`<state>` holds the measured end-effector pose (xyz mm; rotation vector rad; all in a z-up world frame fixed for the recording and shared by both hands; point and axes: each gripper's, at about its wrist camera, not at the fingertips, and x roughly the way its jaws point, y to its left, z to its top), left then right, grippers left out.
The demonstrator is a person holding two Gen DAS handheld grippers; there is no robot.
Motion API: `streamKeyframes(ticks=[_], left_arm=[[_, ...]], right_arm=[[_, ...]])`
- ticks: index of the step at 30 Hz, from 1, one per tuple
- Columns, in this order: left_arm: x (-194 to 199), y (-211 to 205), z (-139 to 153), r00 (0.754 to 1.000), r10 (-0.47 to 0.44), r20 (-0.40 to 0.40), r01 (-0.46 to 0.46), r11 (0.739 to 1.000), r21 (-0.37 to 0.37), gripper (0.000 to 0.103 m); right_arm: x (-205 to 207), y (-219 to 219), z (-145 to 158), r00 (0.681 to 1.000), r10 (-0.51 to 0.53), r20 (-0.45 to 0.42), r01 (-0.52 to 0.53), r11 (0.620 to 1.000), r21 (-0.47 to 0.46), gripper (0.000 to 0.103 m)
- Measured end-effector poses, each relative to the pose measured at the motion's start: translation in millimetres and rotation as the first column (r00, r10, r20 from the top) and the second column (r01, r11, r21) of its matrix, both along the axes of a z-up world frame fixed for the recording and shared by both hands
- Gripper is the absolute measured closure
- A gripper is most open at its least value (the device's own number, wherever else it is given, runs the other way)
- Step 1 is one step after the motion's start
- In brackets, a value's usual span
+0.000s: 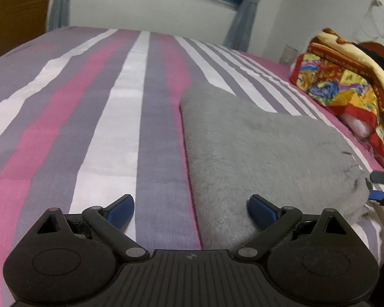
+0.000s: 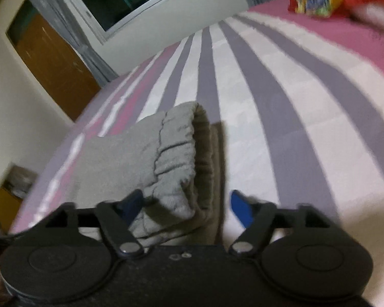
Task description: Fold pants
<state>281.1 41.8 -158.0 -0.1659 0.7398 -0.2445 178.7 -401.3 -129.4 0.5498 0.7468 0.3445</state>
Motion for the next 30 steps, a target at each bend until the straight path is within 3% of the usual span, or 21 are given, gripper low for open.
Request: streamKeyframes(ticks=[4,8,10,13,16,18,20,23,26,30], left_arm=[[9.1,2.8,1.7,0.998,-0.062,-0.016,0.061,0.998,-0.006,0.007],[25.0,14.1,-3.9,0.985,-0.154,-0.075,0.14,0.977,-0.162,0.007],[36.2,22.7,-10.9,0.969,-0.222,-0.108,0.183,0.938,-0.295,0.007],[56.3,39.1,-26.8,0.941,-0.31,-0.137,0.209,0.848,-0.488,0.007],[69.3,49.4,-39.6,0.926,-0.355,-0.129,0.216,0.778,-0.59,0.008],[76.5,48.0,-46.8,0.916,-0.383,-0.122,0.235,0.756,-0.611,0.017],[84.9,44.0,-56.2,0.907,-0.402,-0.128,0.241,0.743,-0.625,0.042],[99.8,38.2,-74.3,0.894,-0.423,-0.146,0.224,0.706,-0.672,0.064],[111.6,31.3,-83.9,0.886,-0.443,-0.136,0.221,0.661,-0.717,0.068],[117.0,19.9,-84.9,0.882,-0.459,-0.109,0.25,0.65,-0.717,0.069]], right_arm=[[9.9,-22.4,-15.7,0.998,0.005,-0.06,0.005,0.986,0.166,0.018],[24.9,-37.7,-25.7,0.996,0.036,-0.084,-0.011,0.96,0.279,0.016],[36.6,-42.6,-30.5,0.993,0.063,-0.101,-0.027,0.948,0.318,0.016],[51.4,-44.5,-34.0,0.985,0.13,-0.117,-0.081,0.932,0.353,0.014],[52.3,-40.0,-32.9,0.974,0.19,-0.126,-0.134,0.925,0.356,0.015],[55.8,-38.5,-34.5,0.967,0.225,-0.12,-0.168,0.917,0.362,0.015],[59.8,-38.6,-37.1,0.962,0.248,-0.117,-0.189,0.908,0.375,0.015],[68.9,-36.6,-42.6,0.953,0.283,-0.11,-0.216,0.888,0.406,0.019],[81.1,-33.4,-50.2,0.941,0.319,-0.111,-0.245,0.871,0.426,0.038],[91.2,-39.0,-61.5,0.932,0.353,-0.086,-0.265,0.824,0.501,0.052]])
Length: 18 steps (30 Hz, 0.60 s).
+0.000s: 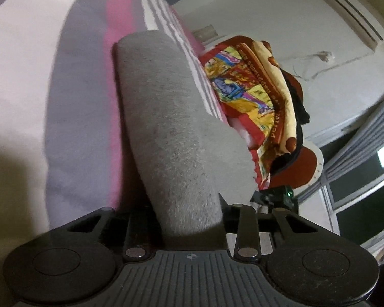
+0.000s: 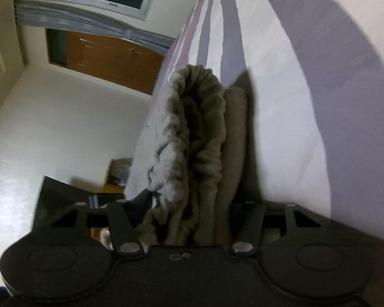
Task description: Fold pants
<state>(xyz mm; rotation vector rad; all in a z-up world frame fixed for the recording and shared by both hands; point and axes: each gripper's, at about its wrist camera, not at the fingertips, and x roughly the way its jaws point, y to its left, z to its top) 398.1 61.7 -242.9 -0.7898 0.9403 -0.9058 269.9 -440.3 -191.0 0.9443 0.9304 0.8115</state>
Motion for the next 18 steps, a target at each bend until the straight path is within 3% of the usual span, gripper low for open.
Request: streamKeyframes(ticks=[5,10,18], left_arm=[[-4.9,-0.4,11.9,0.999,0.018,0.03,-0.018,1.0,-0.015,0.073],[-6.6,9.8,39.7,0.995,0.03,0.096,-0.022,0.996,-0.082,0.073],[66.3,43.1,80.5,0.977,0.106,0.183,-0.097,0.994,-0.059,0.073]], right_arm=[[-4.8,-4.5,3.0,1.0,0.006,0.005,-0.006,1.0,0.029,0.056],[-3.0,0.1,40.0,0.997,0.03,0.068,-0.032,0.999,0.025,0.056],[83.3,32.3,88.1,0.984,0.101,0.149,-0.1,0.995,-0.011,0.056]])
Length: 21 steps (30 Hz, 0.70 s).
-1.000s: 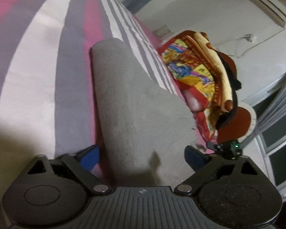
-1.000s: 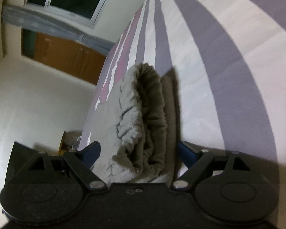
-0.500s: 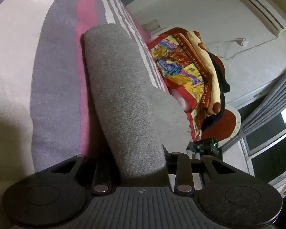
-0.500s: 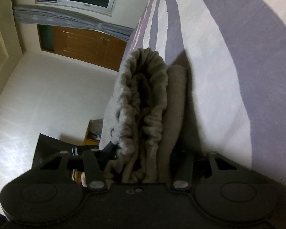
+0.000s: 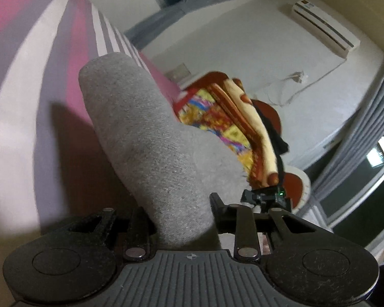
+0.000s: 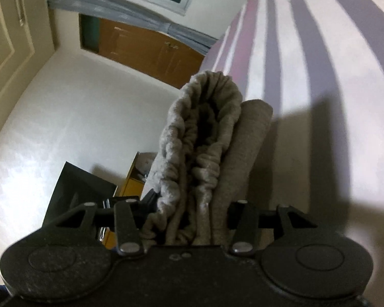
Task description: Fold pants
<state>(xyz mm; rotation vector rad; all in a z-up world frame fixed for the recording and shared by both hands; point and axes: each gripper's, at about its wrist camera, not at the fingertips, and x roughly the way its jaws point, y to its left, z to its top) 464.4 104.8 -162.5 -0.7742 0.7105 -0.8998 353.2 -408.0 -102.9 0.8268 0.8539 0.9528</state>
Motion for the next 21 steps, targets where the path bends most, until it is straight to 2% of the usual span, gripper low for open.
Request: streamKeyframes(ticks=[3,6,10,11,12,13,15,19,21], left_arm=[[42.7,8.0,3.9,0.999,0.03,0.011,-0.03,0.999,0.025,0.073],[85.9,7.9,-2.5,0.999,0.046,0.0,-0.046,0.995,0.084,0.073],[126.9,8.6,-33.4,0.994,0.084,-0.063,-0.072,0.981,0.18,0.072],[134.1,7.4,-47.5,0.989,0.106,-0.102,-0.082,0.972,0.22,0.072],[137.3,8.1,-62.4,0.985,0.108,-0.132,-0.079,0.974,0.213,0.07],[135.3,11.2,-70.8,0.986,0.107,-0.131,-0.084,0.982,0.168,0.068],[131.0,20.0,-80.4,0.984,0.119,-0.133,-0.107,0.99,0.093,0.068],[122.6,26.9,-81.3,0.982,0.087,-0.167,-0.08,0.996,0.048,0.063],[109.9,28.7,-78.7,0.983,0.071,-0.168,-0.062,0.996,0.057,0.063]], right_arm=[[42.5,11.4,7.0,1.0,-0.012,0.008,0.012,1.0,-0.013,0.056],[81.7,20.0,4.4,0.999,-0.033,0.007,0.033,0.999,-0.018,0.056],[127.4,34.0,-16.7,0.997,-0.068,-0.042,0.065,0.996,-0.056,0.055],[135.6,37.4,-25.1,0.996,-0.071,-0.06,0.066,0.995,-0.073,0.054],[143.8,40.0,-36.8,0.993,-0.078,-0.091,0.069,0.993,-0.097,0.049],[149.9,41.6,-51.4,0.986,-0.096,-0.133,0.078,0.988,-0.133,0.044],[152.7,35.9,-71.1,0.98,-0.113,-0.162,0.099,0.991,-0.088,0.045],[139.2,24.4,-75.5,0.981,-0.101,-0.165,0.096,0.995,-0.041,0.043],[129.4,17.8,-74.5,0.978,-0.091,-0.187,0.088,0.996,-0.026,0.042]])
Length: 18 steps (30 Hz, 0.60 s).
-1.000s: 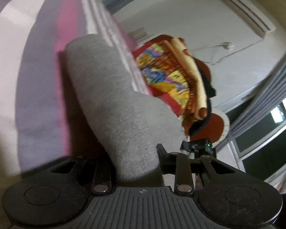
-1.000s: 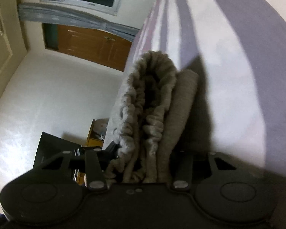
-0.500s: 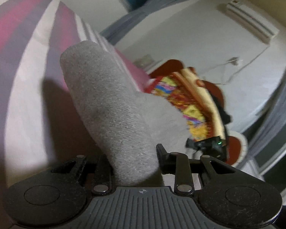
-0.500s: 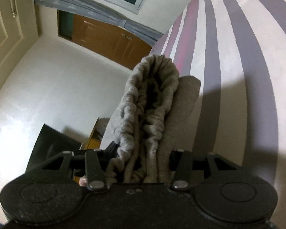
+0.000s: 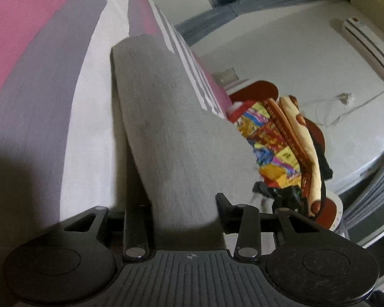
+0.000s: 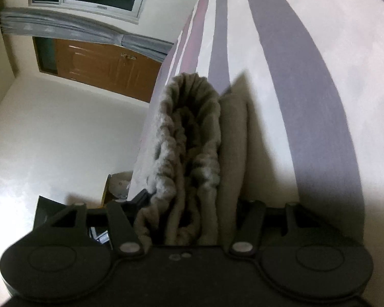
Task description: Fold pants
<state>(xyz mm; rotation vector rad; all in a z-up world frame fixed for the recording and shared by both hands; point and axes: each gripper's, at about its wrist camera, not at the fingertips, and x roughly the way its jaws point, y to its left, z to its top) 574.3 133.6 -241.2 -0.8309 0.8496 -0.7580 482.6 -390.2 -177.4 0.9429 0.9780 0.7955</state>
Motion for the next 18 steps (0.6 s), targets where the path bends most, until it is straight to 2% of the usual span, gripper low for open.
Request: streamKeyframes(ticks=[4,6,7,10,12,15,17,18], left_arm=[[-24.8,-5.5,5.0,1.0,-0.021,-0.002,0.021,1.0,0.001,0.056],[-35.4,-6.0,6.0,0.999,-0.032,0.0,0.032,0.999,0.004,0.05],[-39.7,-2.2,5.3,0.999,-0.039,0.003,0.039,0.999,-0.003,0.045],[-48.3,1.1,5.5,0.999,-0.034,-0.006,0.034,0.999,-0.011,0.044],[-55.2,0.6,6.5,1.0,-0.019,0.002,0.019,1.0,0.002,0.044],[-66.3,-1.0,6.3,1.0,-0.003,0.001,0.003,1.0,-0.007,0.045],[-64.5,-1.8,7.3,1.0,0.013,-0.026,-0.013,1.0,-0.002,0.049],[-62.2,1.6,7.8,0.998,0.025,-0.056,-0.026,0.999,-0.021,0.049]], right_arm=[[-23.7,-15.8,0.9,0.999,0.032,-0.021,-0.033,0.999,-0.024,0.041],[-29.1,-17.7,5.4,0.999,0.026,-0.044,-0.028,0.999,-0.042,0.041],[-31.3,-17.9,8.0,0.999,0.022,-0.05,-0.024,0.999,-0.046,0.037],[-39.0,-14.9,18.4,1.0,0.001,-0.032,-0.003,0.998,-0.068,0.023],[-47.7,-20.9,21.5,0.999,-0.037,-0.021,0.035,0.996,-0.085,0.02],[-58.5,-30.4,18.5,0.998,-0.046,-0.044,0.044,0.998,-0.049,0.017],[-66.3,-26.8,15.8,0.998,-0.027,-0.064,0.021,0.996,-0.087,0.022],[-67.7,-20.8,17.7,0.997,-0.019,-0.071,0.009,0.99,-0.142,0.029]])
